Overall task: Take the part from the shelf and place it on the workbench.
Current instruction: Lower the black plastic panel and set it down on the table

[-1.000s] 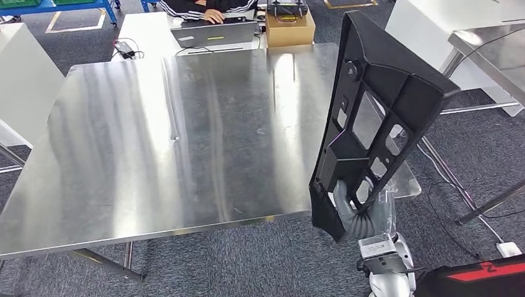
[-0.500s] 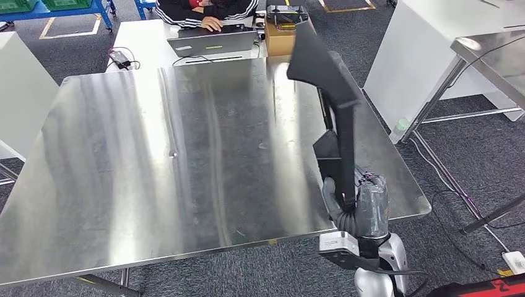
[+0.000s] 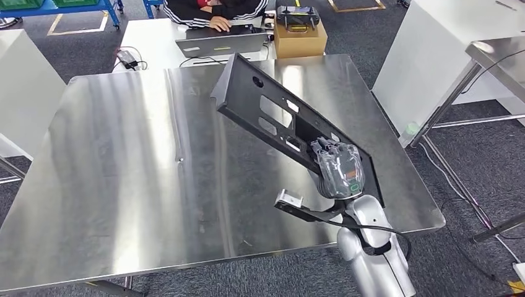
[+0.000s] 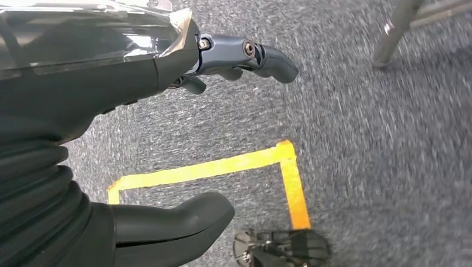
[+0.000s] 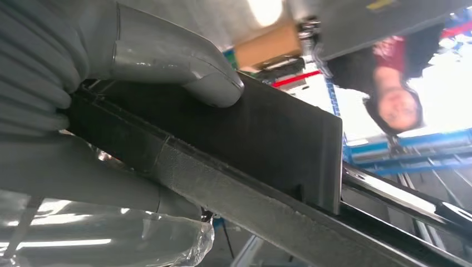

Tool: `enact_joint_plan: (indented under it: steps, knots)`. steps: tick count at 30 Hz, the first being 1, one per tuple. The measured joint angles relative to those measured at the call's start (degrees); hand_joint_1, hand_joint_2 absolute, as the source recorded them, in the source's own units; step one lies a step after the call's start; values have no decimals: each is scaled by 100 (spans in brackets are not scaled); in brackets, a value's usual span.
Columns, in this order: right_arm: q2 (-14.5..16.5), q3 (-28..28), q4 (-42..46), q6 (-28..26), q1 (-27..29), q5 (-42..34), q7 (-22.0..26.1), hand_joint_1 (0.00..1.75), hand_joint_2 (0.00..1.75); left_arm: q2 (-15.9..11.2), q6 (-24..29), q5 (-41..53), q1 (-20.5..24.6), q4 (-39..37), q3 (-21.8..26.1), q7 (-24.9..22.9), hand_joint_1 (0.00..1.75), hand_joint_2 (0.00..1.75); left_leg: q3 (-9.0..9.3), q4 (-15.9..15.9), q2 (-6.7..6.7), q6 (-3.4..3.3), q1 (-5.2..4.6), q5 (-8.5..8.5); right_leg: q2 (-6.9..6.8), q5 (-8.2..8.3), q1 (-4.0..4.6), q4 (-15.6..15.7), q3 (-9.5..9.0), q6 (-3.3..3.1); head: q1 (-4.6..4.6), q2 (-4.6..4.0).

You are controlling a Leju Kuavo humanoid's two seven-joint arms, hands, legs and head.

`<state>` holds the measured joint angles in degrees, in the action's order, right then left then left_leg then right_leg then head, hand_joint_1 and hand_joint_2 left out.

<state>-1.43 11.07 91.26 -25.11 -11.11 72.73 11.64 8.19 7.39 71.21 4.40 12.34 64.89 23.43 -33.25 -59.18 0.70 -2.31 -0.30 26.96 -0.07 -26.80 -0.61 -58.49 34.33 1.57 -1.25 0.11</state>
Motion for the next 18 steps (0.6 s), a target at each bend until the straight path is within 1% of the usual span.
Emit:
enact_joint_plan:
  steps: [2, 3, 4, 6, 7, 8, 9, 11, 12, 13, 14, 15, 17, 18]
  knots:
    - [-116, 112, -512, -46, -426, 483, -282, 175, 175, -5, -14, 33, 5, -1, -7, 2, 0, 175, -39, -129, -19, 56, 9, 55, 14, 117, -45, 13, -38, -79, 16, 0]
    - [-168, 170, -835, -104, -676, 664, -398, 175, 175, -5, -14, 46, 10, -1, -11, 2, 0, 175, -113, -272, -25, 84, 22, 155, 16, 131, -58, 14, -65, -107, 24, 0]
    - [-216, 226, -1179, -186, -952, 814, -489, 175, 175, -6, -14, 63, 16, -1, -19, 2, 0, 175, -254, -529, -28, 118, 38, 306, 16, 138, -65, 18, -62, -124, 30, 0]
    - [-306, 355, -2004, -427, -1534, 1031, -573, 175, 175, -4, -13, 101, 24, -2, -51, -3, 0, 175, -644, -1217, -29, 172, 65, 619, 19, 145, -64, 15, -39, -138, 35, 0]
    - [-345, 415, -2400, -543, -1797, 1078, -542, 175, 175, -4, -13, 116, 27, -3, -69, -7, 0, 175, -805, -1461, -31, 189, 79, 688, 19, 144, -64, 13, -34, -137, 36, 0]
    - [-376, 469, -2777, -646, -2024, 1088, -476, 175, 175, -4, -13, 128, 30, -3, -88, -12, 0, 175, -875, -1512, -37, 198, 90, 649, 19, 143, -64, 12, -36, -137, 36, 0]
    - [-395, 517, -3107, -722, -2218, 1074, -390, 175, 175, -4, -13, 137, 36, -3, -102, -18, 0, 175, -837, -1347, -43, 195, 98, 503, 18, 141, -64, 11, -43, -136, 37, 0]
    - [-408, 605, -3664, -849, -2528, 1034, -250, 175, 175, -9, -13, 143, 59, -3, -124, -31, 0, 175, -541, -594, -53, 154, 99, 66, 17, 133, -64, 11, -59, -123, 37, 0]
    - [-411, 640, -3895, -905, -2650, 1026, -218, 175, 175, -13, -13, 145, 75, -3, -132, -39, 0, 175, -413, -270, -54, 127, 83, -48, 15, 130, -57, 15, -60, -106, 35, 0]
    - [-412, 667, -4082, -949, -2750, 1023, -207, 175, 175, -16, -14, 145, 90, -3, -139, -44, 0, 175, -329, -64, -53, 92, 62, -104, 13, 126, -52, 19, -53, -78, 37, 0]
    - [-414, 690, -4243, -977, -2821, 1023, -202, 175, 175, -18, -14, 146, 100, -3, -146, -48, 0, 175, -291, 11, -51, 70, 44, -128, 11, 115, -37, 13, -41, -57, 37, 0]
    - [-419, 707, -4375, -995, -2872, 1023, -197, 175, 175, -14, -15, 146, 106, -4, -150, -52, 0, 175, -282, 19, -51, 74, 28, -135, 10, 106, -14, 10, -34, -35, 34, 0]
    - [-426, 742, -4580, -1000, -2926, 990, -151, 175, 175, -6, -15, 147, 111, -7, -154, -56, 0, 175, -259, 31, -48, 73, 4, -229, 6, 95, 5, 0, -35, -9, 31, 0]
    - [-429, 755, -4663, -980, -2950, 906, -53, 175, 175, -3, -16, 147, 115, -8, -155, -56, 0, 175, -266, 30, -45, 73, -13, -226, 4, 101, 5, 9, -40, 2, 28, 0]
